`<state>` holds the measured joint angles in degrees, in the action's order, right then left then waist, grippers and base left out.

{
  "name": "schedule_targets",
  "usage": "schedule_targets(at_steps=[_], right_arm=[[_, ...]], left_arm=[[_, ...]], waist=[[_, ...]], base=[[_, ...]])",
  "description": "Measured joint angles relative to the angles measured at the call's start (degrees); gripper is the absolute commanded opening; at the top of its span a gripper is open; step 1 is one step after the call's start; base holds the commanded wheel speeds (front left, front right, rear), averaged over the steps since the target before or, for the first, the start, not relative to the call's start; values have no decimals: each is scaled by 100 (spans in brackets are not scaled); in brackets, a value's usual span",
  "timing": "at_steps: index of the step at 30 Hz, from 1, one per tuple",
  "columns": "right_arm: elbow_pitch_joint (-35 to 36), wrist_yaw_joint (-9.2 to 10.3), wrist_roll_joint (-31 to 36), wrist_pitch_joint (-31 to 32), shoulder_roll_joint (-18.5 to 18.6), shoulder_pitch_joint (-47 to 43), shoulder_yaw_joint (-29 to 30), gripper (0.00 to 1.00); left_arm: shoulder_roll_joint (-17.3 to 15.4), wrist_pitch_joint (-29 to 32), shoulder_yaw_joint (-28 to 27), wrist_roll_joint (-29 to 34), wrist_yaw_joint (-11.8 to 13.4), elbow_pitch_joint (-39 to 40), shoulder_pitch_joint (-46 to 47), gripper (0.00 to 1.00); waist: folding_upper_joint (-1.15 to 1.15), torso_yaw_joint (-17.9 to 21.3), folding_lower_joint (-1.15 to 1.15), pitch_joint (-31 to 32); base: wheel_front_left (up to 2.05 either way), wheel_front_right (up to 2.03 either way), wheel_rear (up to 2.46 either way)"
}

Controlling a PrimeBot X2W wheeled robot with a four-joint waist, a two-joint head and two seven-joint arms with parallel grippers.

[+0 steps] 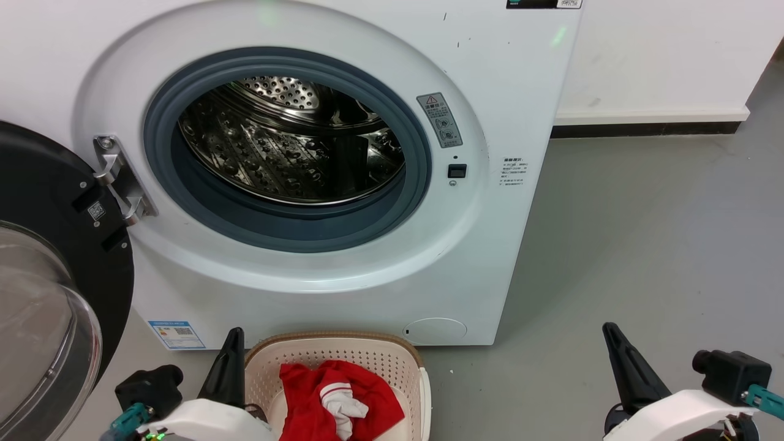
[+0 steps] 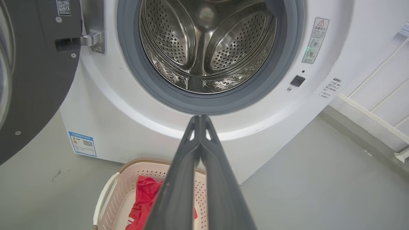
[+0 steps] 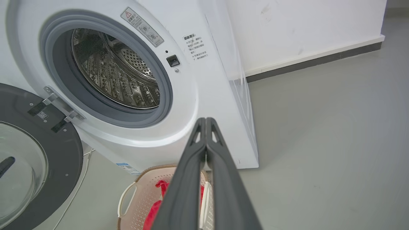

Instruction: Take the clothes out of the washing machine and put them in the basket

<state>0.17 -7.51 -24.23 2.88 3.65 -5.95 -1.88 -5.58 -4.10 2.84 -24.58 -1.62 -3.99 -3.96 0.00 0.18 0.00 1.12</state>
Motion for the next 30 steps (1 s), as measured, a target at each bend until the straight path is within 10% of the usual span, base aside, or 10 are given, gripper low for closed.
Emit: schedule_targets(at_steps=[30], right_arm=[[-534, 1, -2741, -14, 90, 416, 140, 0]], left_arm=[[89, 401, -358, -2579, -213, -385, 360, 0]], waist=[[0, -5, 0, -36]], base=[[0, 0, 0]])
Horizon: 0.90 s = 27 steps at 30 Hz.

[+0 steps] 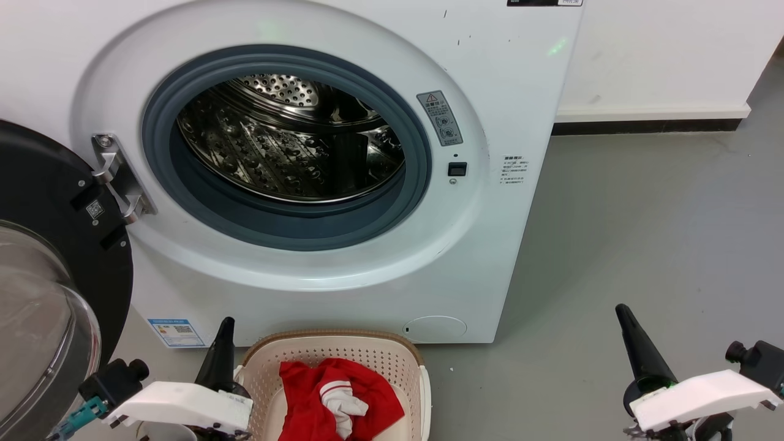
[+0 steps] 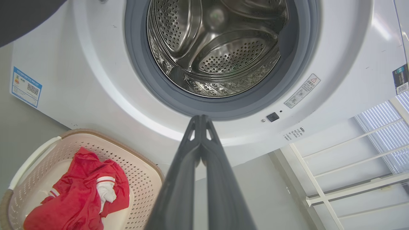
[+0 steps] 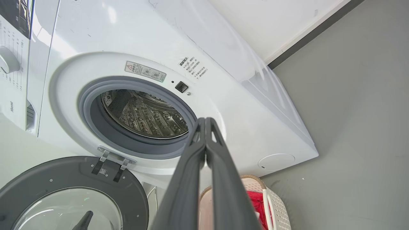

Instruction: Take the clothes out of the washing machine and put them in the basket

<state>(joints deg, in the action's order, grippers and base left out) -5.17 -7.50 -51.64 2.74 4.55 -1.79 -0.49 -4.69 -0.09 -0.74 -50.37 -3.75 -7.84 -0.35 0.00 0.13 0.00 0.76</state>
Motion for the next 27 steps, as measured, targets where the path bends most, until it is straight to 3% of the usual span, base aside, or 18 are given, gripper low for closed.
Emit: schedule_targets(at_steps=[27], right_arm=[[-386, 0, -1903, 43, 22, 315, 179, 0]], left_arm=[[91, 297, -263, -1855, -177, -277, 297, 0]], waist=[[0, -5, 0, -34]], base=[[0, 0, 0]])
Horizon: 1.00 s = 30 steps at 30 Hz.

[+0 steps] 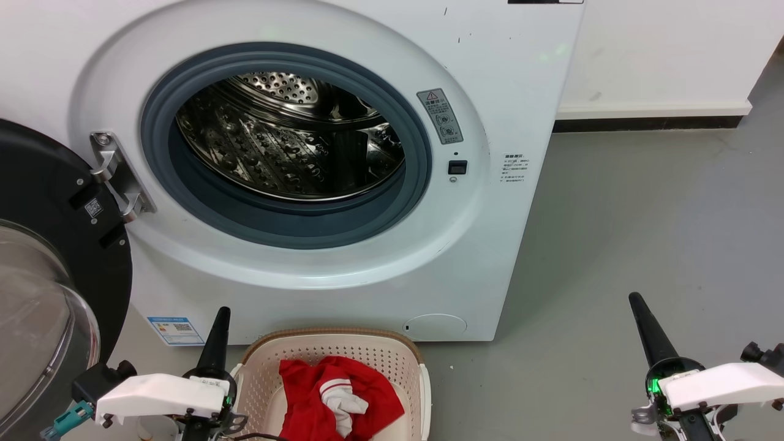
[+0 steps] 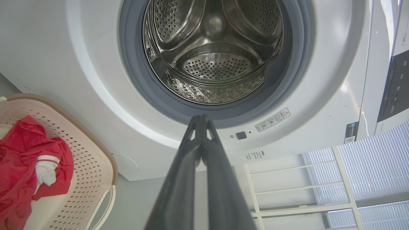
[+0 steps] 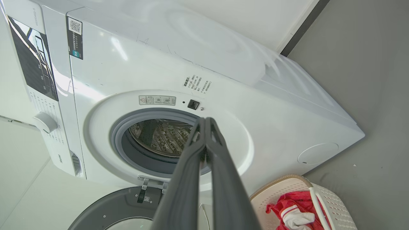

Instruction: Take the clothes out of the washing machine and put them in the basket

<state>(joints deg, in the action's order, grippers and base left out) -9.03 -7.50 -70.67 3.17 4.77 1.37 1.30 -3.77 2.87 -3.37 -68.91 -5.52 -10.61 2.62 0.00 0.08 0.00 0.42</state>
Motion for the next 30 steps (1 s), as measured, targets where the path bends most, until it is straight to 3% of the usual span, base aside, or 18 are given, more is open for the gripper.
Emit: schedule_targets(at_steps=[30], right_arm=[[-308, 1, -1491, 90, -5, 254, 183, 0]], left_arm=[[55, 229, -209, -1477, -111, -220, 225, 0]], waist=[[0, -5, 0, -35]], base=[[0, 0, 0]])
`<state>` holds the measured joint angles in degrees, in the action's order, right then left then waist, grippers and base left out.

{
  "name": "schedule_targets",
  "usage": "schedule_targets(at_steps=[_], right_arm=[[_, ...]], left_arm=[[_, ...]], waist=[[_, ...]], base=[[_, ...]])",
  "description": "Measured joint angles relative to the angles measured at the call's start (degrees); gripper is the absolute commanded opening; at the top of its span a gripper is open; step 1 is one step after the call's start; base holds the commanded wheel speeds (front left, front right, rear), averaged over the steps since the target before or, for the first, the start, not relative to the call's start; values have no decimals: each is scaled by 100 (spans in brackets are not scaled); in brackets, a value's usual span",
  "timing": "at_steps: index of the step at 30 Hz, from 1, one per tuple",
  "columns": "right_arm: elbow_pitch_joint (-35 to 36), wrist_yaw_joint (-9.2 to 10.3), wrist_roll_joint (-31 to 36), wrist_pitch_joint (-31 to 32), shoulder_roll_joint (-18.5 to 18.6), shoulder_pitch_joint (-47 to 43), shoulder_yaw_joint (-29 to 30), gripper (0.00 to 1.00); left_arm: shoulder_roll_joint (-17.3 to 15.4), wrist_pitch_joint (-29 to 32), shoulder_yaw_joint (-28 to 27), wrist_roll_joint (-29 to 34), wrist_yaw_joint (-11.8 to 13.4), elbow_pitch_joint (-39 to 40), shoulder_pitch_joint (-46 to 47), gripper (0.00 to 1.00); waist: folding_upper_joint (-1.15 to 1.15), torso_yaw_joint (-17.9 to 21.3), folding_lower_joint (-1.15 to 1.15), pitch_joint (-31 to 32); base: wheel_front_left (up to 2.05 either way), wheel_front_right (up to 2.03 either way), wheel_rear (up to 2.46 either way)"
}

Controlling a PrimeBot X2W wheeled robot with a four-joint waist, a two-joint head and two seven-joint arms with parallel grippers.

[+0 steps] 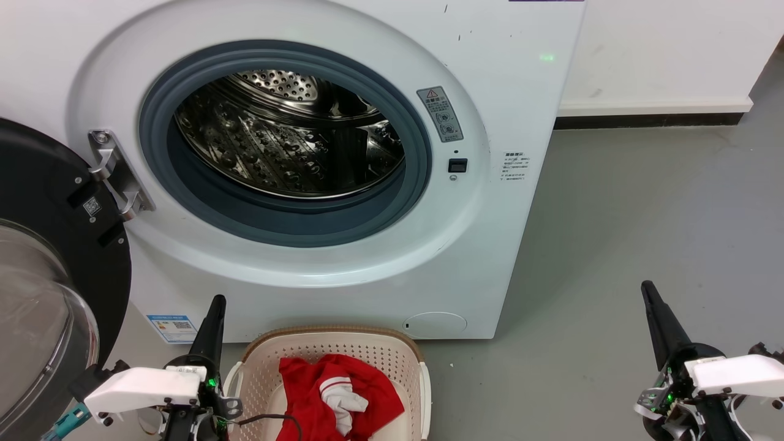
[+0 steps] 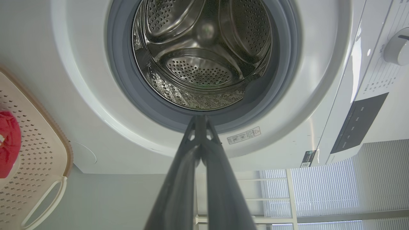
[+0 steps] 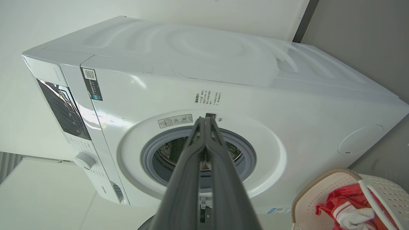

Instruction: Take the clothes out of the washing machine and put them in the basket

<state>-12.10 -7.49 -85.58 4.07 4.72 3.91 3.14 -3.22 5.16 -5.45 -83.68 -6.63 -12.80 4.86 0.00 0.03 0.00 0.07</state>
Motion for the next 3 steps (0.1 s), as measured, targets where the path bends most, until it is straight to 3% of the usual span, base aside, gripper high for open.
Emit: schedule_targets(at_steps=[3], right_arm=[[-25, 0, -132, 2, -1, 53, 13, 0]], left_arm=[[3, 23, -18, -135, -5, -23, 11, 0]], waist=[[0, 0, 0, -4]], base=[[0, 0, 0]])
